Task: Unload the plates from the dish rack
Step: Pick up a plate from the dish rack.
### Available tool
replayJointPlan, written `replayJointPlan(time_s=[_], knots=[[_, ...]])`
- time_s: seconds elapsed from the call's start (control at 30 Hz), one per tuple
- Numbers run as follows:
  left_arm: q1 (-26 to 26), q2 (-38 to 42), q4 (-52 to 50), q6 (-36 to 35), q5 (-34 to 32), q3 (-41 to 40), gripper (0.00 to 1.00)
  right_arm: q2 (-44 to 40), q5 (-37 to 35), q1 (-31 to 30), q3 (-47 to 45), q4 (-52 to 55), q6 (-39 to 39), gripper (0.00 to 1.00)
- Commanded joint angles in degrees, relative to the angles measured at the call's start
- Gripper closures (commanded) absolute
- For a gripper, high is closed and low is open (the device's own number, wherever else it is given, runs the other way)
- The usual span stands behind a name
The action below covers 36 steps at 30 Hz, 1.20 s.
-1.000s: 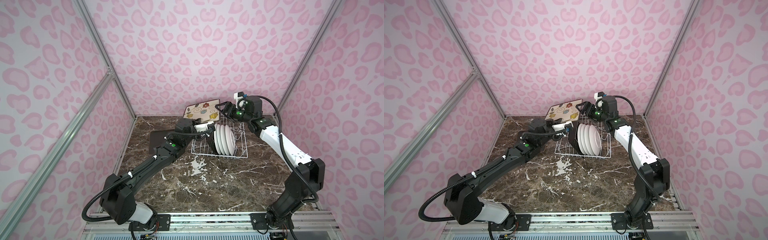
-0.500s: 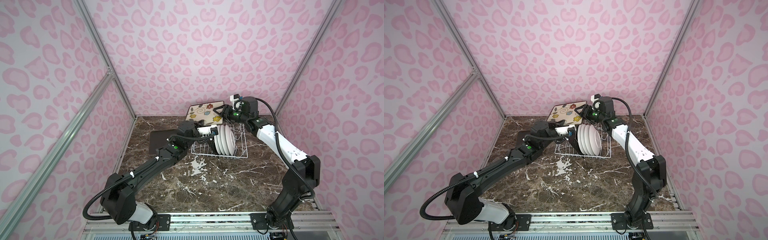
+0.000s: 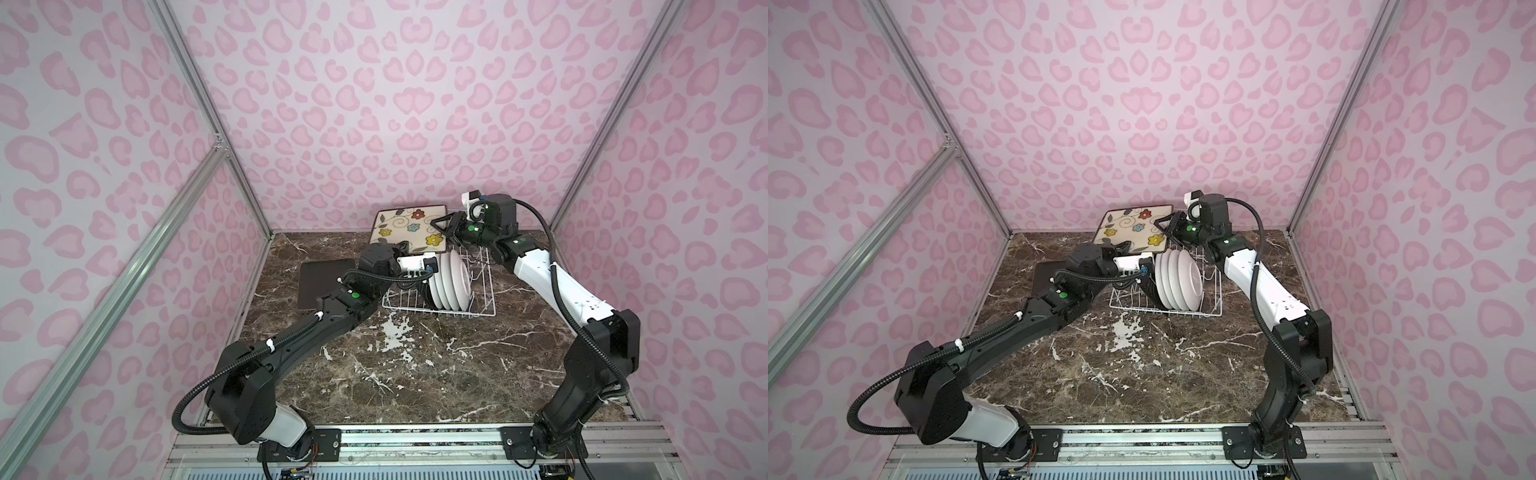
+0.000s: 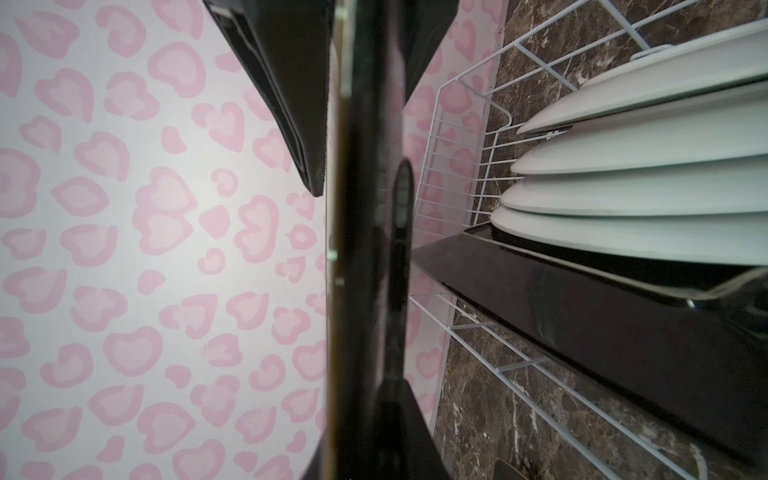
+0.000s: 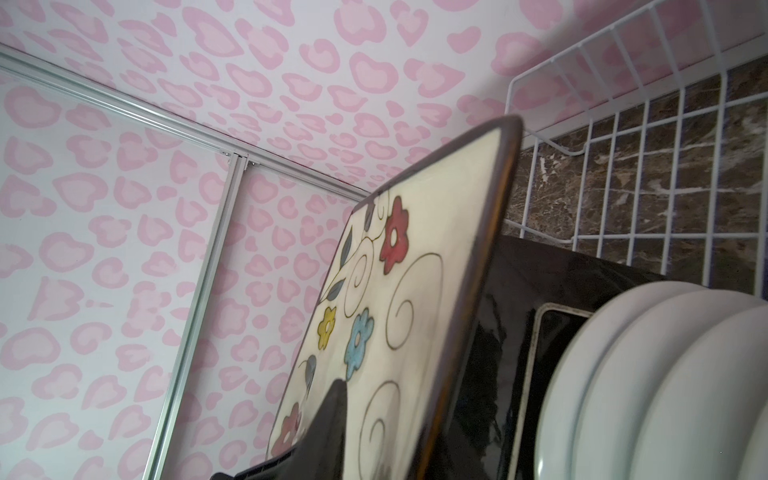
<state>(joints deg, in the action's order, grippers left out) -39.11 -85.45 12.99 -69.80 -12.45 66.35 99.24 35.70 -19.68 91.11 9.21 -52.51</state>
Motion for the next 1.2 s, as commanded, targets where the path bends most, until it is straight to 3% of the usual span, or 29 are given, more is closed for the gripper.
replayJointPlan(time_s=[0.0, 0.07, 0.13, 0.2, 0.53, 0.7, 1.17], knots=[[-0.1, 0.0, 15.3, 0.9, 0.4, 0.1, 0.97, 0.1, 2.9, 0.2, -0.5, -1.4, 1.9, 0.73], [0.0, -0.1, 16.1, 0.3, 0.4, -0.1, 0.97, 0.0, 3.3, 0.6, -0.5, -1.1, 1.9, 0.73], [-0.1, -0.2, 16.7, -0.5, 0.3, -0.4, 0.97, -0.1, 3.6, 1.1, -0.3, -0.1, 2.0, 0.62], [-0.1, -0.3, 17.3, -1.1, 0.3, -0.7, 0.97, -0.2, 3.8, 1.7, -0.2, 1.0, 2.3, 0.59], [-0.2, -0.2, 18.2, -2.3, 0.7, -1.5, 0.97, 2.0, 6.1, 2.2, 4.3, 8.4, 4.8, 0.62], [-0.3, -0.4, 18.2, -2.8, 1.0, -1.8, 0.97, 3.3, 6.2, 2.1, 6.3, 11.8, 5.9, 0.56], [-0.5, -1.4, 18.2, -4.6, 0.8, -1.8, 0.97, 3.8, 7.3, 1.7, 6.4, 11.6, 5.8, 0.74]])
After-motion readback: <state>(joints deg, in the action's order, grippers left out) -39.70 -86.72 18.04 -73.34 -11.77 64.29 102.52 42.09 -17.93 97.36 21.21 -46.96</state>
